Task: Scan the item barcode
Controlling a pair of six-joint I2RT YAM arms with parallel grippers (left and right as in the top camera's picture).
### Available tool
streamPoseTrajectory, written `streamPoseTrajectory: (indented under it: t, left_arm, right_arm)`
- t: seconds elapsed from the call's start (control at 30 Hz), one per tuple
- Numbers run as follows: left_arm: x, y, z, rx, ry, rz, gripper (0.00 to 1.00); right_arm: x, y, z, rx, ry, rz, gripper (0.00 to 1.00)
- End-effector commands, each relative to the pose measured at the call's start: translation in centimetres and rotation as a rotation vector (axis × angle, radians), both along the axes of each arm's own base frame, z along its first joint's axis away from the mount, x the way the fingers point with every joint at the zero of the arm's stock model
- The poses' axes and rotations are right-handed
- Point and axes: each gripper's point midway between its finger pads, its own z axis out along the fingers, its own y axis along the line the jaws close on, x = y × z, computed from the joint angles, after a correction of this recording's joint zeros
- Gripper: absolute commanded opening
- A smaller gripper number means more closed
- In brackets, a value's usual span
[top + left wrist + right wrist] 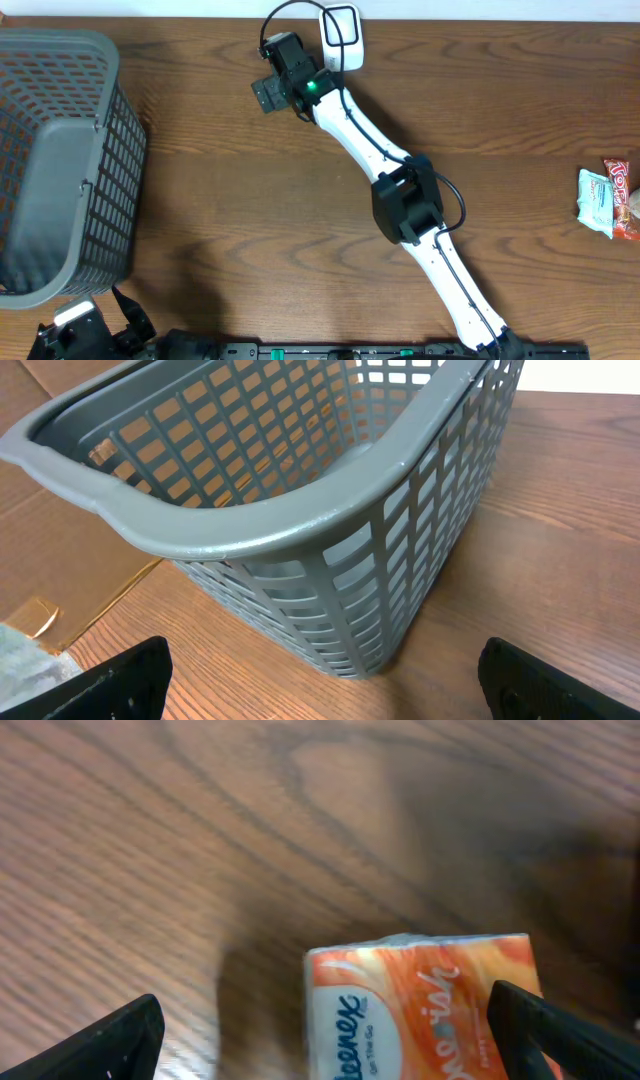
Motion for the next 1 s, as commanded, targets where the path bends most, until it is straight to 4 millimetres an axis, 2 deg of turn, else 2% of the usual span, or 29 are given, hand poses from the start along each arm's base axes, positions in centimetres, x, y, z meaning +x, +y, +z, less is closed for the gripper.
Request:
streamPoseTrajectory:
  t: [0.0,0.2,0.27,0.4,0.47,0.6,0.67,0.77,0.8,0.97]
  left_arm:
    - [-0.2,0.1,0.1,0.01,-0.001,0.004,0.98]
    - [-0.2,0.1,0.1,0.011,-0.001,0.004,0.98]
    - [-0.2,0.1,0.1,0.01,-0.001,0.004,0.98]
    - [-0.2,0.1,0.1,0.011,-0.001,0.004,0.98]
    - [-0.2,0.1,0.1,0.01,-0.001,0.004,0.98]
    - [-0.2,0.1,0.1,0.01,-0.001,0.004,0.98]
    - [-0.2,0.1,0.1,0.011,-0.001,0.004,0.98]
    - [-0.2,0.1,0.1,0.01,-0.001,0.004,0.98]
    - [-0.2,0.1,0.1,0.011,-0.001,0.004,0.98]
    - [-0.2,0.1,0.1,0.01,-0.001,0.004,0.98]
  right_arm:
    - [1.1,-1.4,1.3,-0.01,-0.026,-0.015,0.99]
    - [1.5,-2.0,1.1,-0.028,-0.036,-0.004,0.99]
    - [1.5,-2.2,0.6,-0.033,-0.028,-0.007,0.99]
    - [1.1,-2.5,-1.7,-0.049,0.015,-0.01,0.97]
    - [0.6,-2.6,-2.8,-0.064,0.041,-0.01,0.87]
    - [-0.4,-2.5,-4.3,-0.09,0.08,0.0,0.46]
    - [-0.7,-2.4,-4.5,-0.097,0.09,0.004,0.29]
    - [-1.2,-2.0,-4.3,-0.095,0.097,0.006,0.12]
    - [-1.3,-1.9,-4.1,-0.093,0.099,0.004,0.02]
    - [-2.0,-1.9,-0.4,-0.066,0.107,-0.023,0.01]
